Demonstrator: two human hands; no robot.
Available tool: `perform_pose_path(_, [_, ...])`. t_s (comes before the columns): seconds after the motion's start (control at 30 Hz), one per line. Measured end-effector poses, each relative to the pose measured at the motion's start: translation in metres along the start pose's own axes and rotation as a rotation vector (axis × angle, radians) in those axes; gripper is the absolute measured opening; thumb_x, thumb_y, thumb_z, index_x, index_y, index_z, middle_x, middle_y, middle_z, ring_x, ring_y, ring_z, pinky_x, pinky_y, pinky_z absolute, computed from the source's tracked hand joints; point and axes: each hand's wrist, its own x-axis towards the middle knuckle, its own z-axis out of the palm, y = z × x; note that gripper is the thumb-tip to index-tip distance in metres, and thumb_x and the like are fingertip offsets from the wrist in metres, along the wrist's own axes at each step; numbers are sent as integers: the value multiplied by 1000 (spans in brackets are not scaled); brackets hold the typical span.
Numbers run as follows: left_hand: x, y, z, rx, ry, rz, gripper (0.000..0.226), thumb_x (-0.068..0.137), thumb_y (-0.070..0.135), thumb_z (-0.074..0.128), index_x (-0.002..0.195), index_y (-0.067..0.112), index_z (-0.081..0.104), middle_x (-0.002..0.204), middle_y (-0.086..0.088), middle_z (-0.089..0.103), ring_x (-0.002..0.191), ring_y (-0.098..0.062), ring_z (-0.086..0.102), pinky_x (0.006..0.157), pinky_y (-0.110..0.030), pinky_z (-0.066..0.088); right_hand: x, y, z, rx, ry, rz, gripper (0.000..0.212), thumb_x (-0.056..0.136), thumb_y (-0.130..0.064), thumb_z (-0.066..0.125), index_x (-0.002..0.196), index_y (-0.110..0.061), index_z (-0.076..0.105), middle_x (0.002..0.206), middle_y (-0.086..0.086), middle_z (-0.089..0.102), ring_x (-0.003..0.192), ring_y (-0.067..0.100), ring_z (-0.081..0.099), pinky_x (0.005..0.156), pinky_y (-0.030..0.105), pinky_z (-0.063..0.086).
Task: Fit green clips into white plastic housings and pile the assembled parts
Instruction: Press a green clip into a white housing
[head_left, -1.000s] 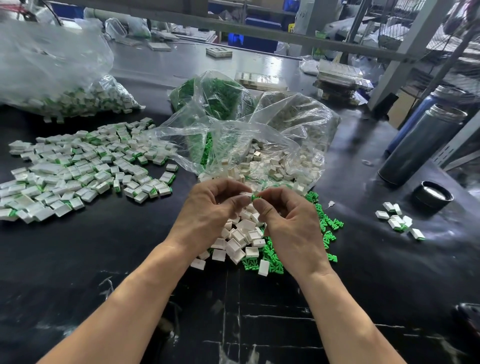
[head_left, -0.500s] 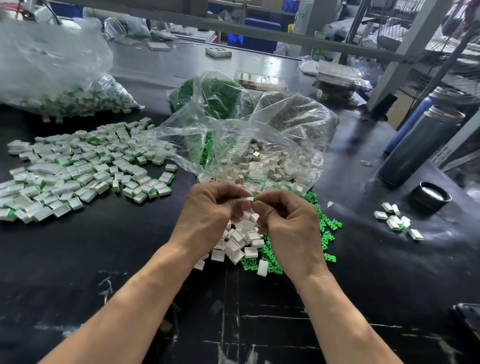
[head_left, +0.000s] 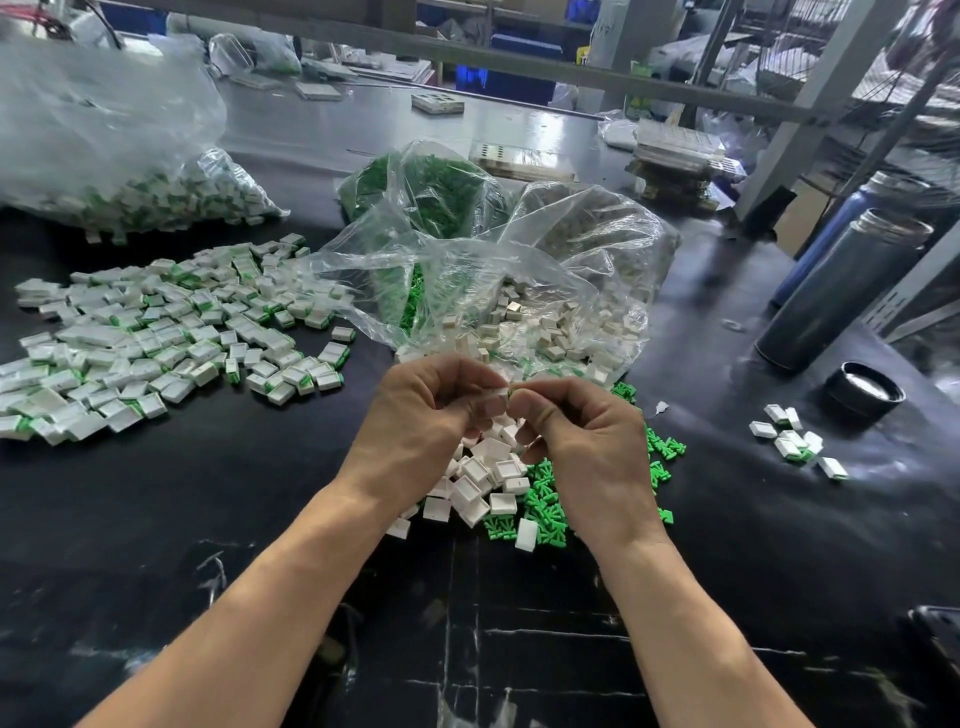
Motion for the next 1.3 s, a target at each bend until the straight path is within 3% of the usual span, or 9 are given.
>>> perform_pose_path(0.13, [0,0,3,12,-1,16,13,89,3,74,93,15,75,86,-2,76,79,-10,68,77,-32,58,0,-4,0,96,-6,96,39,99,-40,59,93,-4,73,81,13,75,57,17,59,46,28,49])
perform_pose_path(0.23, [-1,0,9,-34,-6,-1,9,88,9,77,95,15,75,93,-10,76,89,-25,71,93,-50,56,-2,-4,4,91,-38,139,61,107,-48,41,93,3,70,74,12,70,53,17,55,42,28,41])
perform_pose_path(0.3, [-3,1,13,-79,-36,-12,9,89,8,76,98,10,74,94,-18,74,84,-29,70,92,-53,56,-5,-5,9,48,-63,152,68,108,-52,34,82,0,69,64,10,65,48,17,51,41,27,37])
perform_pose_path(0.5, [-9,2,20,-92,-137,29,9,92,8,73,100,5,71,92,-14,75,85,-31,73,77,-30,60,-3,2,11,90,-42,130,64,113,-33,35,63,-27,75,50,-12,61,45,-2,57,43,10,41])
perform_pose_path(0.6, [-10,2,20,-96,-156,30,8,92,8,74,99,6,72,89,-11,75,80,-21,73,75,-26,58,-2,9,14,-10,15,71,54,106,-43,35,76,-33,80,71,-3,75,71,10,74,66,37,60])
perform_pose_path(0.7, [-10,1,21,-40,-135,48,7,92,13,75,98,11,72,89,-6,76,82,-23,74,76,-32,60,-1,11,18,-72,68,57,58,100,-48,33,87,-17,81,87,9,79,89,28,76,87,54,58])
perform_pose_path(0.83, [-12,1,24,-9,-98,56,5,91,16,77,95,14,74,89,-4,76,86,-24,73,81,-40,60,1,14,18,-104,96,40,67,99,-49,32,87,0,77,87,16,77,89,37,74,87,56,56])
perform_pose_path(1.17, [-11,-2,23,-23,-96,67,11,87,30,75,94,20,75,93,-3,76,91,-28,72,87,-54,59,1,12,20,-147,136,-5,63,99,-46,31,87,-9,80,84,6,78,86,21,75,84,43,59])
perform_pose_path(1.3, [-10,-4,23,-12,-98,68,12,87,32,75,94,22,75,93,-1,76,91,-26,73,87,-55,59,-1,9,19,-185,166,-18,62,98,-48,30,79,-13,78,75,2,76,74,13,73,69,30,58])
